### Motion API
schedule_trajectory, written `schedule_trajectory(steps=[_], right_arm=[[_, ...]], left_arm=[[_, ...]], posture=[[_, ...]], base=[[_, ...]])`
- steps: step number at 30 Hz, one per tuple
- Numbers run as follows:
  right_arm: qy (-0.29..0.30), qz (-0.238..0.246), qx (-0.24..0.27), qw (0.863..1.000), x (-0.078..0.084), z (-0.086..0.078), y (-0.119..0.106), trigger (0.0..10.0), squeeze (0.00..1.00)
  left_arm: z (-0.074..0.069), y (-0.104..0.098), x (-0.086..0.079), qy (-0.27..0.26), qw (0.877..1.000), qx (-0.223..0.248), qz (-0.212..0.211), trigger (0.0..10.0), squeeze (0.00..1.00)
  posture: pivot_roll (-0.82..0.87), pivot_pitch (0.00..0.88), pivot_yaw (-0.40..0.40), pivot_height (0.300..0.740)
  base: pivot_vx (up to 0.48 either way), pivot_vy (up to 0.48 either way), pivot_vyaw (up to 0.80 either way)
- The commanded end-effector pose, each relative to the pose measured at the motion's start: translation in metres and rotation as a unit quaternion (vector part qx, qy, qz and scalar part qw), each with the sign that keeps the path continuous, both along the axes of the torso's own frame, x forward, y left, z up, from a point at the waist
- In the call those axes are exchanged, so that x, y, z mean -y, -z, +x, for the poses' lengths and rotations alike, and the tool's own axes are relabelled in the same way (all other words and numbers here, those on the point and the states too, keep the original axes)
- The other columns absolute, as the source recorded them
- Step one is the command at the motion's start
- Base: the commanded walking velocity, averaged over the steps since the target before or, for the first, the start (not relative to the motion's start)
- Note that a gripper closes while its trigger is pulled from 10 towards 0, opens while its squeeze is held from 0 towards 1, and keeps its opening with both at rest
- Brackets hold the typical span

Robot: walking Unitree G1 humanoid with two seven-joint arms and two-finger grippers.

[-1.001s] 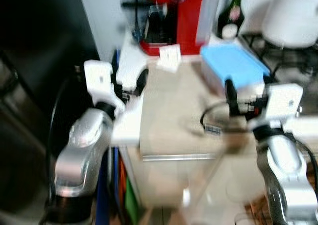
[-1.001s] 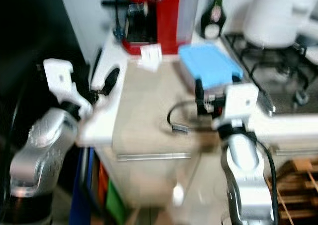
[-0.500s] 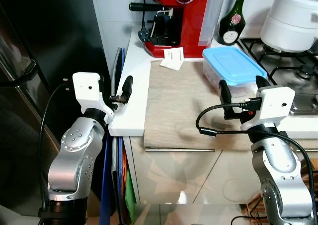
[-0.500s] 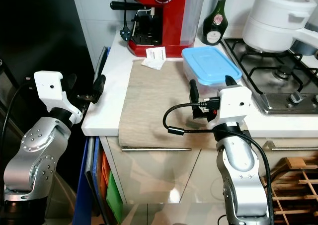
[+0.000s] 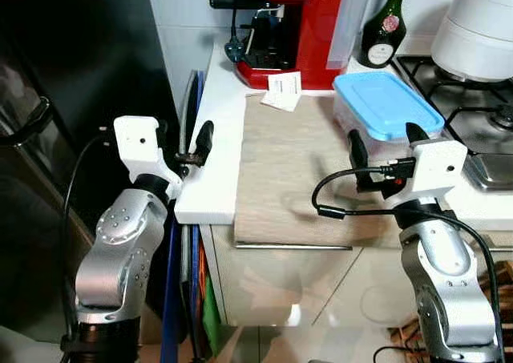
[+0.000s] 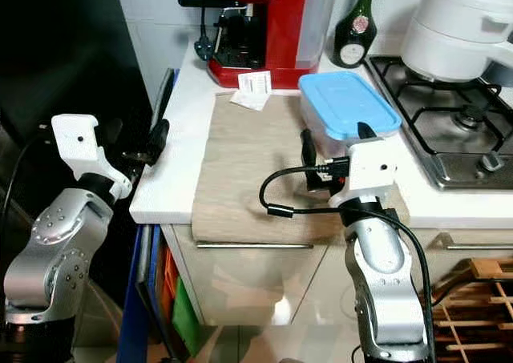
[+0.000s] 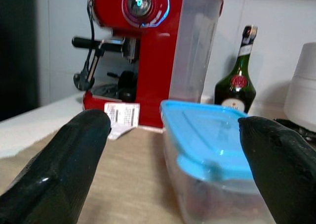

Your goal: Restocking fridge

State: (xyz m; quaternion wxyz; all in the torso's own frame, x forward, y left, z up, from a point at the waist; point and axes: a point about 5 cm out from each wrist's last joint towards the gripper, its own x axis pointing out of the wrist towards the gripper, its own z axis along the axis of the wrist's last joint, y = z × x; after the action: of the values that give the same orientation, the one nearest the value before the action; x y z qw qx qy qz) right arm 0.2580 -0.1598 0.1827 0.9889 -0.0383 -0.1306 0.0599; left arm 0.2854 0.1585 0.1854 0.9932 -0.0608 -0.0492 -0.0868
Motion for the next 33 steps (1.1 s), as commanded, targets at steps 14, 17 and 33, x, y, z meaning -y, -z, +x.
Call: schedule_trajectory(steps=[14,17,33], right_arm=[[0.007,-0.010,0.014,1.000,0.003,-0.002,-0.004,10.0,0.00],[0.008,-0.009,0.015,1.000,0.003,-0.003,-0.004,10.0,0.00],[0.047,-0.023,0.031,0.998,0.013,-0.010,-0.009,10.0,0.00]], left_arm=[[0.002,-0.010,0.011,0.027,0.999,0.024,-0.015,10.0,0.00],[0.003,-0.011,0.009,0.019,0.999,0.023,-0.018,10.0,0.00],[0.029,-0.036,0.046,0.113,0.989,0.001,-0.098,10.0,0.00]], posture=[[-0.13,0.001,0.033,0.740],[-0.13,0.005,0.033,0.740],[-0.17,0.018,0.025,0.740]], base=[[0.266,-0.395,0.00],[0.000,0.000,0.00],[0.000,0.000,0.00]])
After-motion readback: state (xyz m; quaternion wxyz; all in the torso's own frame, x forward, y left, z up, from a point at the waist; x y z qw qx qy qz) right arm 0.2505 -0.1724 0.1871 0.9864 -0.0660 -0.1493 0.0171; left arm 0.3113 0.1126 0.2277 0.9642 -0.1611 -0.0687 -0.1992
